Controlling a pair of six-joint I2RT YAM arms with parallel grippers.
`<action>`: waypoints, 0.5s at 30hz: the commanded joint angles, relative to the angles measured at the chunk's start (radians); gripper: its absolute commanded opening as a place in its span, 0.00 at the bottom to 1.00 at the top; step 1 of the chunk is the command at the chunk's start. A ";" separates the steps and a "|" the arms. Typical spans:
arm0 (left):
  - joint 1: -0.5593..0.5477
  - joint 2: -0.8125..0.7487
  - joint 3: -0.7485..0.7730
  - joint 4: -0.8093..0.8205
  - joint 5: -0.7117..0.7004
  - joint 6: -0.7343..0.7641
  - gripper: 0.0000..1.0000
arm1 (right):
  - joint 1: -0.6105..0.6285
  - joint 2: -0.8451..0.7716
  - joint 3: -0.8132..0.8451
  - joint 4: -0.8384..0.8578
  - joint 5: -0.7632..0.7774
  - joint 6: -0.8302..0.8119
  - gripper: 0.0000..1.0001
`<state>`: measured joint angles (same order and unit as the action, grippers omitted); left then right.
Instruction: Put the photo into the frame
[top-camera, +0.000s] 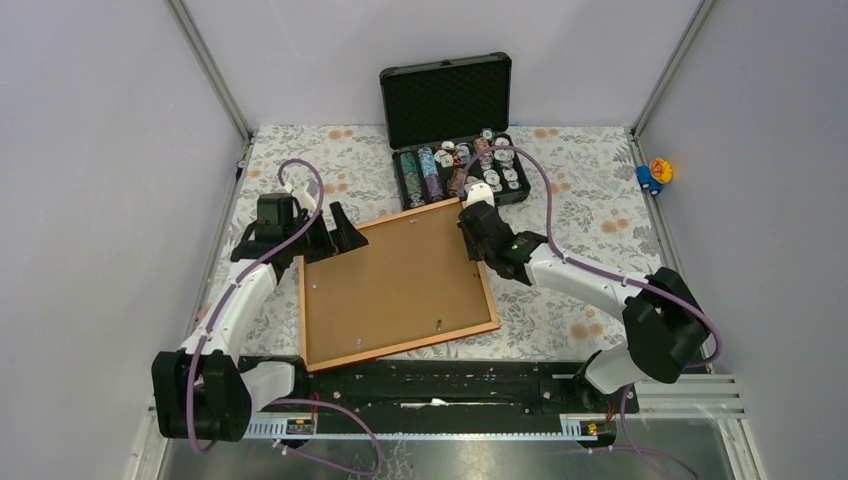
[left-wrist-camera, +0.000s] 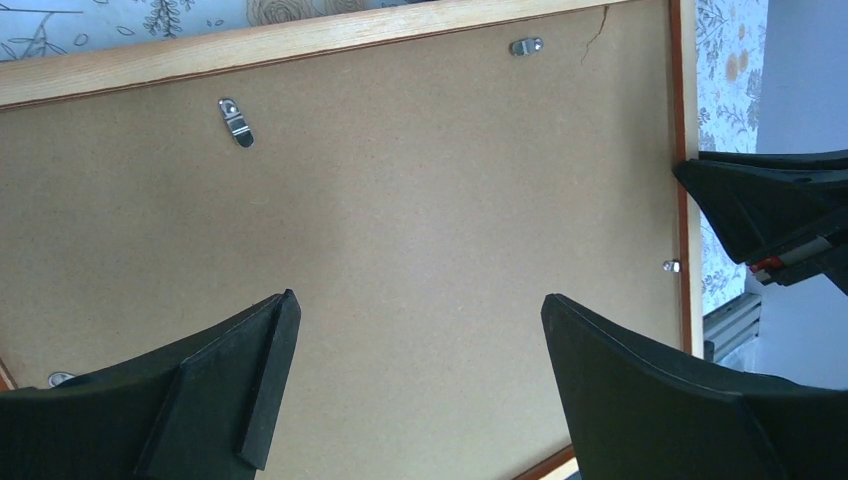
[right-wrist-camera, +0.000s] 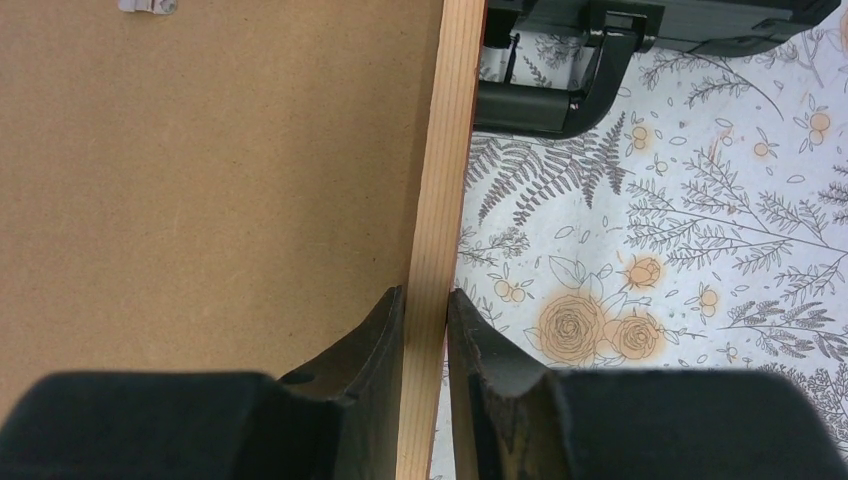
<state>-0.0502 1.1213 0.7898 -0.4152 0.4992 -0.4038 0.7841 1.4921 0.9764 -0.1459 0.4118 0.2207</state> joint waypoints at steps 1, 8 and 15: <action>-0.005 0.022 -0.013 0.059 0.055 -0.027 0.99 | -0.049 -0.039 -0.014 0.088 -0.038 -0.048 0.00; -0.033 0.030 -0.007 0.062 0.095 -0.109 0.99 | -0.104 -0.066 -0.060 0.045 -0.012 0.042 0.00; -0.133 -0.008 -0.051 0.096 0.003 -0.261 0.99 | -0.107 -0.105 -0.156 -0.073 0.047 0.334 0.00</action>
<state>-0.1360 1.1481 0.7685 -0.3740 0.5560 -0.5549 0.6811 1.4517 0.8650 -0.1741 0.3836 0.3321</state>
